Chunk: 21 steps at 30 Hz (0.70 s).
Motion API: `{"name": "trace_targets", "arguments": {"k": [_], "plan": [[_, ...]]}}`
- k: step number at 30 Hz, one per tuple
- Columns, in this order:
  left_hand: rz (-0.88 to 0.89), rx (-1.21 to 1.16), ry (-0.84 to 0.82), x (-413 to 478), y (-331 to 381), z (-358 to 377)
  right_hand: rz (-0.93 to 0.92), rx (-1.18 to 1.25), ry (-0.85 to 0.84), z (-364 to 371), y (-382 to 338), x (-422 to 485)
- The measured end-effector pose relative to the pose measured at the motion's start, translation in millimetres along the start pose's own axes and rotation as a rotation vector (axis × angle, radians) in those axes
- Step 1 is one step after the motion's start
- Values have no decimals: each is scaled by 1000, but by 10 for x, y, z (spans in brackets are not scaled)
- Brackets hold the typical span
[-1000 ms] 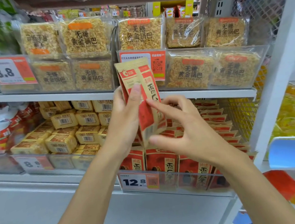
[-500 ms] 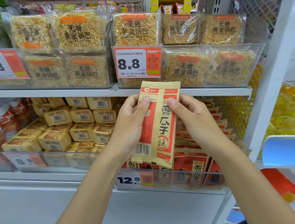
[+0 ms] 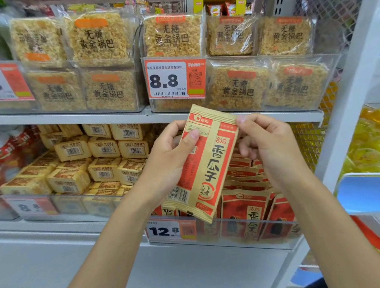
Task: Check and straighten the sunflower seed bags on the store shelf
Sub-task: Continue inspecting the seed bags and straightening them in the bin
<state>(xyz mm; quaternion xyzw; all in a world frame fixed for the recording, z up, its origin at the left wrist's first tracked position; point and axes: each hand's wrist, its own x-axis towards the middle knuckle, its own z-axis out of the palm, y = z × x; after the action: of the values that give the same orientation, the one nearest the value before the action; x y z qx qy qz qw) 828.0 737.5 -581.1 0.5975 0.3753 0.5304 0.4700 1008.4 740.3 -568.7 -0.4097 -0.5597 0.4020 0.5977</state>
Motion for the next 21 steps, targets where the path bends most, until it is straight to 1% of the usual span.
{"name": "trace_targets", "arguments": {"k": [4, 5, 7, 9, 11, 12, 13, 14, 15, 16, 17, 19, 20, 21], "plan": [[0, 5, -18, -8, 7, 23, -17, 18, -2, 13, 11, -9], [-38, -27, -24, -21, 18, 21, -23, 16, 12, 22, 22, -9], [-220, -147, -60, -26, 19, -22, -38, 50, 43, 33, 43, 2], [-378, -247, -201, -28, 1, -95, -59, 113, 53, 34, 65, 17], [-434, -338, -440, -53, -32, -146, -76, 114, 49, 43, 93, 25], [-450, -386, -531, -58, -59, -165, -82, 101, 40, 54, 113, 25], [-466, -416, -580, -67, -53, -166, -82, 88, 26, 76, 126, 21], [-482, -429, -585, -63, -43, -156, -74, 72, 10, 95, 137, 23], [-495, -427, -549, -54, -18, -131, -53, 59, -14, 111, 133, 23], [-469, -384, -456, -33, -3, -95, -14, 74, -44, 117, 124, 31], [-407, -284, -319, -4, -3, -63, 44, 118, -80, 104, 110, 39], [-195, -17, -53, 52, -59, -19, 134, 190, -156, 55, 73, 47], [-104, 75, 23, 68, -77, 4, 127, 153, -206, 41, 54, 41], [-45, 124, 64, 67, -85, 23, 85, 69, -245, 34, 39, 29]]}}
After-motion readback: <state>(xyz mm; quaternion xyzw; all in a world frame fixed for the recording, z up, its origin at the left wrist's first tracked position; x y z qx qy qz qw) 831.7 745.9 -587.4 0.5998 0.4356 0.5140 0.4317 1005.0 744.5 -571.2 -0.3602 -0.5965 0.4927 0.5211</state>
